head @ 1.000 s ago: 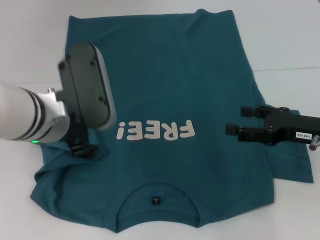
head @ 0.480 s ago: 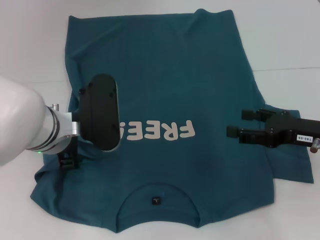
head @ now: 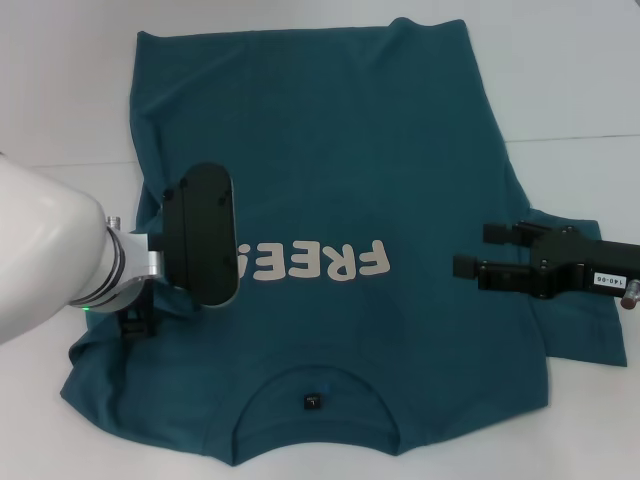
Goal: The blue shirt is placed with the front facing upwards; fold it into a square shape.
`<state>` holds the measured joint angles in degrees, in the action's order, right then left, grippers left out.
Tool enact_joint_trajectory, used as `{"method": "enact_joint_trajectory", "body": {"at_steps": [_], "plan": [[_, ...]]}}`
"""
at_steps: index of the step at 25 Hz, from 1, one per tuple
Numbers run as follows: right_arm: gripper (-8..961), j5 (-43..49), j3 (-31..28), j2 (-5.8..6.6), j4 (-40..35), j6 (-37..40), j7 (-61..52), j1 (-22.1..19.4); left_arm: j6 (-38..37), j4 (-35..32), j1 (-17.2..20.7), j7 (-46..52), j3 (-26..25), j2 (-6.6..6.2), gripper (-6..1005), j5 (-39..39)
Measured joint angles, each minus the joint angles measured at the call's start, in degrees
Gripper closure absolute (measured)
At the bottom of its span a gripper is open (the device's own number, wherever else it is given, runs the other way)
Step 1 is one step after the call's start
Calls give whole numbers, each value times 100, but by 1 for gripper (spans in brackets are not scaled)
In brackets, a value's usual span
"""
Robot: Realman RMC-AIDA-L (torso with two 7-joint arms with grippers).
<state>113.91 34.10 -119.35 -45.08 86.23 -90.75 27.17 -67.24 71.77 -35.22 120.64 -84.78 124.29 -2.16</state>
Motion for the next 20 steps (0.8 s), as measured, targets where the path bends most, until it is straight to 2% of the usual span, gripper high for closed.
{"method": "enact_joint_trajectory", "body": {"at_steps": [13,15,20], "plan": [[11,0,0,0,15,18,-65,-1,354,-406,-88,3,-163,-12,452,15],[11,0,0,0,12,22,-76,-1,384,-466,-98,-1,-163,-12,560,15],[11,0,0,0,12,27,-83,-5,508,-655,-149,-7,-163,-10,574,15]]}}
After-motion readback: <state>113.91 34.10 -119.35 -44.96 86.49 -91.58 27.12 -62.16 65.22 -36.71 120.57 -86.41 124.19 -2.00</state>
